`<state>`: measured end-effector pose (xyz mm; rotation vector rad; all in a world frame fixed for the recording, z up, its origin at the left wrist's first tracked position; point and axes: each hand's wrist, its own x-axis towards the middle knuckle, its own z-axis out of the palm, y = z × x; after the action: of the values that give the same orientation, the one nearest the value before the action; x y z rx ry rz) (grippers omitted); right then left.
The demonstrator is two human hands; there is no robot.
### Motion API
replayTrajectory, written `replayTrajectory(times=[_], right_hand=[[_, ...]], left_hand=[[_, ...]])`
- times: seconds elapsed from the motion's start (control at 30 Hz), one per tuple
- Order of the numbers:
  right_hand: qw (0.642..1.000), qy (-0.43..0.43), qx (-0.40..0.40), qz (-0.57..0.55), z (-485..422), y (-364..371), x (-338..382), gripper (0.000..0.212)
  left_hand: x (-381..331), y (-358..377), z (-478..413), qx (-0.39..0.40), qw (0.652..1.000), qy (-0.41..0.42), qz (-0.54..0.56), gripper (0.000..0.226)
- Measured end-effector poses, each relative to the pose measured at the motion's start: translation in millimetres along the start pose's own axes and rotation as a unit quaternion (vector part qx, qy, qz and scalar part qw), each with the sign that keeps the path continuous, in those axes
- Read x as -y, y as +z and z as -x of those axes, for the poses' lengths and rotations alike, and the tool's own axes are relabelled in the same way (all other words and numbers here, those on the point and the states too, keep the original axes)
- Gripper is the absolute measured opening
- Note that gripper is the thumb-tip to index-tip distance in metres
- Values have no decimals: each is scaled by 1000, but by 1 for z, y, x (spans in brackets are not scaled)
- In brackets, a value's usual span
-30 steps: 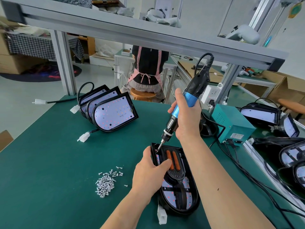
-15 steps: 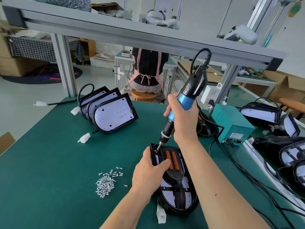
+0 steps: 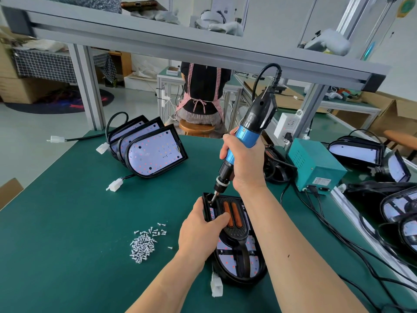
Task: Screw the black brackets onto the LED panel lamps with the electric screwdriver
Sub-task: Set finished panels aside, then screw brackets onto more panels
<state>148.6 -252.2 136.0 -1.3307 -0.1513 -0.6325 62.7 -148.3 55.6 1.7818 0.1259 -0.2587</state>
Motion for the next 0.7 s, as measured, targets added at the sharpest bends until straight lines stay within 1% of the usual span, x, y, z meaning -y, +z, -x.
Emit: replayTrajectory(times=[0.23, 0.27, 0.37, 0.47, 0.7], right_hand=[[1000, 21, 3, -4, 3, -8, 3, 17], [1000, 23, 4, -5, 4, -10, 4, 20], [1000, 22, 2, -17, 7, -12, 8, 25], [1000, 7, -19, -19, 7, -12, 13, 23], [997, 14, -77, -19, 8, -14, 14, 21]], left_hand=[[-2, -1, 4, -2, 1000, 2, 0, 31], [-2, -1, 4, 0, 1000, 2, -2, 32], [-5, -1, 6, 11, 1000, 1, -10, 46], [-10, -1, 8, 26, 1000, -1, -8, 52], [-9, -2, 7, 32, 999, -8, -2, 49]])
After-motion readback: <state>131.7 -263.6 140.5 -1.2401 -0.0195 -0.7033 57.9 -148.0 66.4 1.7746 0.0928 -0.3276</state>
